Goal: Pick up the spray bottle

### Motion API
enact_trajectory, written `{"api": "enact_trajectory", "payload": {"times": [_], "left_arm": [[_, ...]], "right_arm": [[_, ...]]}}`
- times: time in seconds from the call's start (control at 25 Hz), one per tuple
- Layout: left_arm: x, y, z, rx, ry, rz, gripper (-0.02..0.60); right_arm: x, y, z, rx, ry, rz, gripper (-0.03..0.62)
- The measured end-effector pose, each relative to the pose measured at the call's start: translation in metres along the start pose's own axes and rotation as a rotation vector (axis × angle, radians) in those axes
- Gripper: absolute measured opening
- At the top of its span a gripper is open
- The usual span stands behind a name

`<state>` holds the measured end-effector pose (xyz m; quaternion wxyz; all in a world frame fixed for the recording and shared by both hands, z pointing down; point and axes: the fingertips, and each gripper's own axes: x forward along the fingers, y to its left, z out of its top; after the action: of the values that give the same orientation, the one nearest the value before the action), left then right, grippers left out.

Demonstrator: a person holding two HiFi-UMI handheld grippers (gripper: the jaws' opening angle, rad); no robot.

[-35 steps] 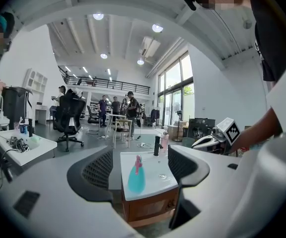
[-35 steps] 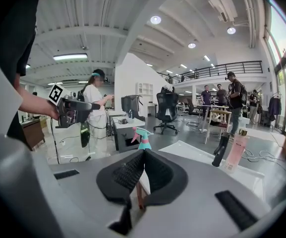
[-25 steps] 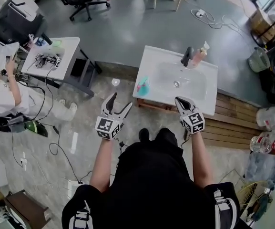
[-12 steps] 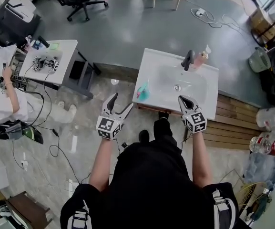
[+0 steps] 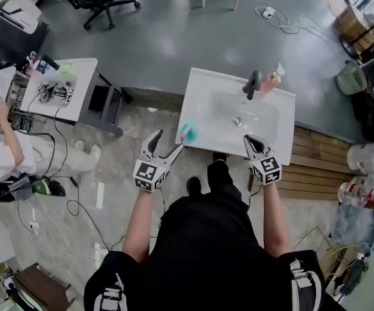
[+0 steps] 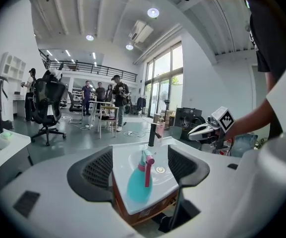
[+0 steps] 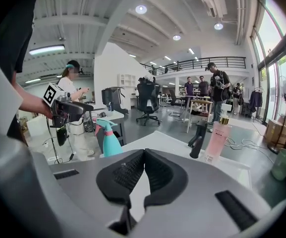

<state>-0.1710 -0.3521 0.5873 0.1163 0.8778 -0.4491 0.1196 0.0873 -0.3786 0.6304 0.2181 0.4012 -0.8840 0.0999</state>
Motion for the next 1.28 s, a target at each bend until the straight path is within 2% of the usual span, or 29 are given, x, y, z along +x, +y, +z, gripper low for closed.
{"api": "enact_trajectory", "payload": {"times": [0.44, 0.68, 0.88, 1.28], "left_arm": [[0.05, -0.01, -0.023, -0.004, 0.078, -0.031, 0.327], [0.075, -0.008, -0.027, 0.019, 0.091, 0.007, 0.327], [0.094, -0.01, -0.037, 0.016, 0.114, -0.007, 0.327], [0.11, -0.01, -0.031, 0.015, 0.081, 0.018, 0.325]], "right_arm": [[0.005, -0.031, -0.009, -0.013, 0.047, 0.022, 0.017], [0.004, -0.042, -0.015, -0.02, 0.07, 0.025, 0.017], [0.003, -0.049, -0.018, -0.023, 0.088, 0.026, 0.017], [0.003, -0.051, -0.027, -0.031, 0.107, 0.035, 0.017]]}}
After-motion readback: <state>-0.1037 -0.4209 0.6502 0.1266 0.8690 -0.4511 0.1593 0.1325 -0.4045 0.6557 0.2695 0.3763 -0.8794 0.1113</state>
